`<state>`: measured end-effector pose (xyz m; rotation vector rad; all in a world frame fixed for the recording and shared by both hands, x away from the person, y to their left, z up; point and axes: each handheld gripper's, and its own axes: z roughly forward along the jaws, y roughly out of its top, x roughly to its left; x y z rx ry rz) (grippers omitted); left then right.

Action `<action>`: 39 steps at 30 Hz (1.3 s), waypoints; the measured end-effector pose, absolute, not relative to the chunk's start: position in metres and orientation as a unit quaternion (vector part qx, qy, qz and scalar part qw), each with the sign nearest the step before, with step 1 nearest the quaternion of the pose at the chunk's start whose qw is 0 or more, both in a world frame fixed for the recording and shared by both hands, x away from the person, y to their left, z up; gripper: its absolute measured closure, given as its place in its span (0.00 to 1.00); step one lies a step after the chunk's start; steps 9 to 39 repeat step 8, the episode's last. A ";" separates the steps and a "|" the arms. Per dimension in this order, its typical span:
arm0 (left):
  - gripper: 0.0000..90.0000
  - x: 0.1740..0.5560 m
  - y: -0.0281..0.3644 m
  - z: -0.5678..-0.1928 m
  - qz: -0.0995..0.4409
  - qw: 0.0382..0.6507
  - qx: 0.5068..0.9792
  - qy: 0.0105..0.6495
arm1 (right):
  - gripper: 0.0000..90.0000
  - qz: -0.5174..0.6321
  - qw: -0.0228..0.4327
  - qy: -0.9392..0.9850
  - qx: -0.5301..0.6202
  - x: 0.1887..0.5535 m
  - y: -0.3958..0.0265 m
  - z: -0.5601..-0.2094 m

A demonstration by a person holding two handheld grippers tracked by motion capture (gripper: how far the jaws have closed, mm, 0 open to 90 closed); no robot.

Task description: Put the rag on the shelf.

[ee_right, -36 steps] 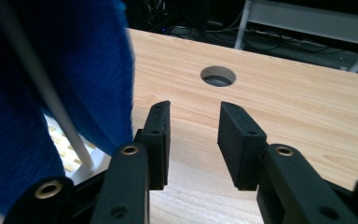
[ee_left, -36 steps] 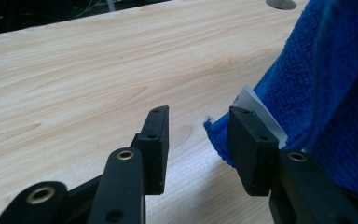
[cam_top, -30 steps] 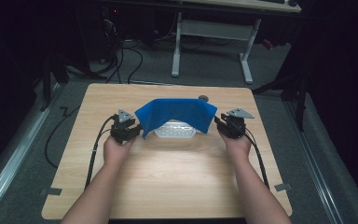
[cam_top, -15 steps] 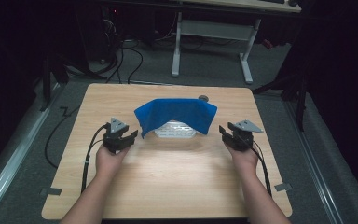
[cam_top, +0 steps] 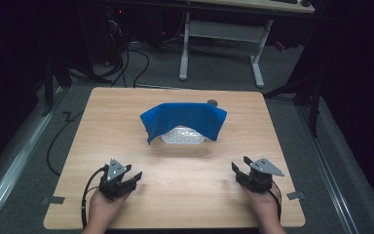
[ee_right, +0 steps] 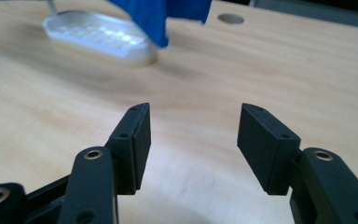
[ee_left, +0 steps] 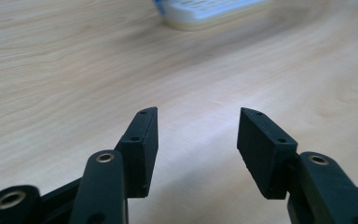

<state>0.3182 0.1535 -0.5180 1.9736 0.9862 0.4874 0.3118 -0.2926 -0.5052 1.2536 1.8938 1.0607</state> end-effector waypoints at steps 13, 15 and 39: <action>0.53 0.320 0.147 -0.523 0.188 0.416 0.802 0.386 | 0.50 0.392 0.320 0.713 0.486 0.302 -0.294 -0.508; 0.53 0.320 0.147 -0.523 0.188 0.416 0.802 0.386 | 0.50 0.392 0.320 0.713 0.486 0.302 -0.294 -0.508; 0.53 0.320 0.147 -0.523 0.188 0.416 0.802 0.386 | 0.50 0.392 0.320 0.713 0.486 0.302 -0.294 -0.508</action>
